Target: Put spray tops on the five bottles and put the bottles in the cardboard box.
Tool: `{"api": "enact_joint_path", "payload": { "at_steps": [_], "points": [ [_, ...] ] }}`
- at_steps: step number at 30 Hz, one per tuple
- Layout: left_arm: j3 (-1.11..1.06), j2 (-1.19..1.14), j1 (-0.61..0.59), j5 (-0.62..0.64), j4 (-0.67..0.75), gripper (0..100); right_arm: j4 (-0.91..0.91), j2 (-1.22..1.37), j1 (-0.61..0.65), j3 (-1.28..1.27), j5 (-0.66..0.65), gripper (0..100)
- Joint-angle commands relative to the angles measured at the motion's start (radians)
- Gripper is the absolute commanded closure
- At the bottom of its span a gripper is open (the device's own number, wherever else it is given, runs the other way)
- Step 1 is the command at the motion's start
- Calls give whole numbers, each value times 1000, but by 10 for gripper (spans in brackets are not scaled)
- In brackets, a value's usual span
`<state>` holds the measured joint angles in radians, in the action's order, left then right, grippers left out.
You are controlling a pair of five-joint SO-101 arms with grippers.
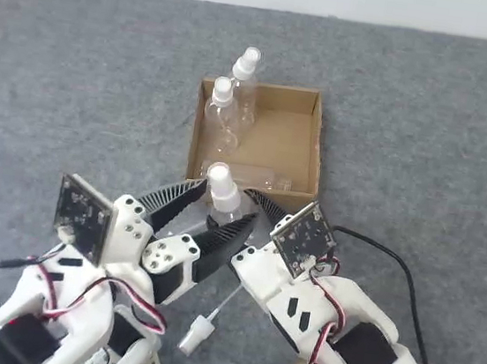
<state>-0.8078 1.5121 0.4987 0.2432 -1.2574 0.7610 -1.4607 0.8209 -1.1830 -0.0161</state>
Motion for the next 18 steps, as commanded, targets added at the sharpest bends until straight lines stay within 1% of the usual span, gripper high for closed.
{"api": "enact_joint_path", "payload": {
  "at_steps": [1, 4, 8, 13, 18],
  "points": [
    [53, 8, 6, -25, -3, 757, 19, -7, 8, 15, 2, 992],
    [64, 23, -2, -26, -5, 757, 22, -7, 5, 15, 2, 992],
    [64, 120, -2, -28, 0, 757, 22, -7, 5, 15, 2, 992],
    [-13, 252, -5, -74, -2, 758, 22, -7, 4, 15, 2, 992],
    [-84, 310, -120, -80, 3, 758, 22, -7, 4, 15, 2, 992]
  ]
}}
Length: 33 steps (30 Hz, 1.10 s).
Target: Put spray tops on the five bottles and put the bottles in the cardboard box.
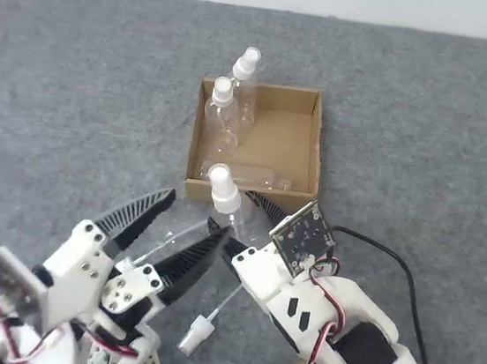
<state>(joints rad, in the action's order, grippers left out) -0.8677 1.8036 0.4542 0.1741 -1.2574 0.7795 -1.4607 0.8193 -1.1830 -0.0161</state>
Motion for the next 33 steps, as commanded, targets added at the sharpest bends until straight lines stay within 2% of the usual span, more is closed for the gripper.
{"api": "enact_joint_path", "payload": {
  "at_steps": [1, 8, 16, 24, 33],
  "points": [
    [-28, 17, -101, -9, 3, 758, 4, -7, 5, 15, 2, 992],
    [-30, 15, -249, -6, 0, 768, -5, -7, 4, 28, 2, 992],
    [-30, 15, -407, -8, -5, 989, -5, -4, -1, 147, 3, 992],
    [-111, 15, -549, -8, 3, 988, -22, 99, -133, 290, 9, 992],
    [-237, 15, -554, -8, 3, 988, -208, 268, -242, 315, 9, 992]
  ]
}}
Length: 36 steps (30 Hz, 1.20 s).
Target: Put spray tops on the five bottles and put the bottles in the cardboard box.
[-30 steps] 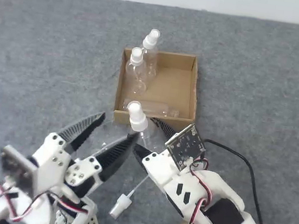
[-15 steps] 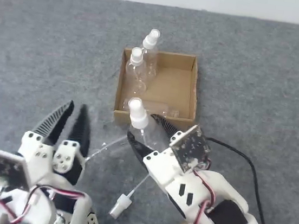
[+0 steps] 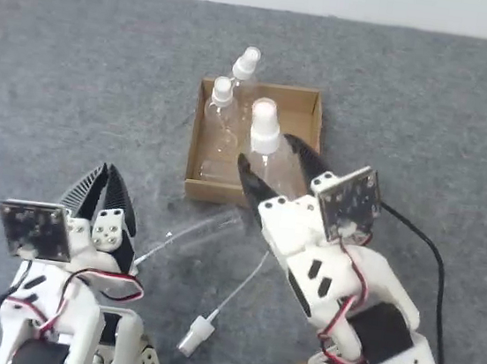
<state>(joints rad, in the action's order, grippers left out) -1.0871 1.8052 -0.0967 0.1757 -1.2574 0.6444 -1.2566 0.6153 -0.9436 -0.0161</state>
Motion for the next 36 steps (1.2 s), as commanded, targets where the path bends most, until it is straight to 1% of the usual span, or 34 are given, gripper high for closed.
{"api": "enact_joint_path", "payload": {
  "at_steps": [1, 5, 7, 12, 17, 21, 24, 32, 36],
  "points": [
    [-28, 14, -3, -9, 3, 988, -87, 74, -41, 75, 9, 992],
    [-79, 14, -5, -9, 3, 988, -153, 113, -64, 74, 9, 992],
    [-107, 14, -41, -9, 15, 988, -191, 139, -77, 74, 9, 992],
    [-236, 14, -209, 3, 193, 988, -306, 240, -120, 69, 9, 992],
    [-409, 14, -298, 121, 359, 988, -453, 378, -163, 69, 9, 992],
    [-509, 14, -316, 176, 450, 988, -588, 512, -196, 69, 9, 992],
    [-527, 14, -336, 183, 502, 988, -673, 602, -211, 69, 9, 992],
    [-559, 14, -334, 183, 512, 988, -800, 737, -213, 71, 9, 992],
    [-561, 14, -334, 183, 511, 988, -812, 753, -211, 74, 9, 992]
  ]
}}
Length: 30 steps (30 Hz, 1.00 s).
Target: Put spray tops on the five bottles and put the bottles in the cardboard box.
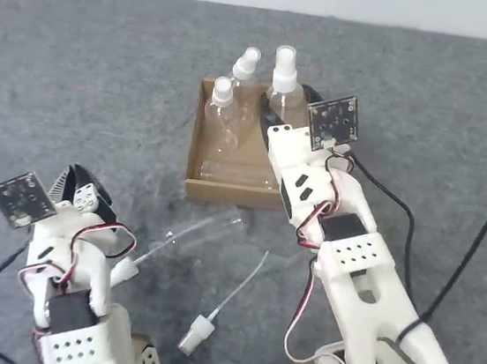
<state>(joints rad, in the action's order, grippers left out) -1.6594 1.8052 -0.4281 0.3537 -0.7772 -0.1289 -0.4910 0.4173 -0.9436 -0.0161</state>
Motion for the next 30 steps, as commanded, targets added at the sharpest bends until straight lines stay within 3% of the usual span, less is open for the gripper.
{"api": "enact_joint_path", "payload": {
  "at_steps": [1, 30],
  "points": [
    [12, 14, -3, 5, 31, 988, -42, -12, -13, 74, 9, 992],
    [-10, 14, 18, 5, 31, 988, -44, -10, -33, 141, 11, 992]
  ]
}}
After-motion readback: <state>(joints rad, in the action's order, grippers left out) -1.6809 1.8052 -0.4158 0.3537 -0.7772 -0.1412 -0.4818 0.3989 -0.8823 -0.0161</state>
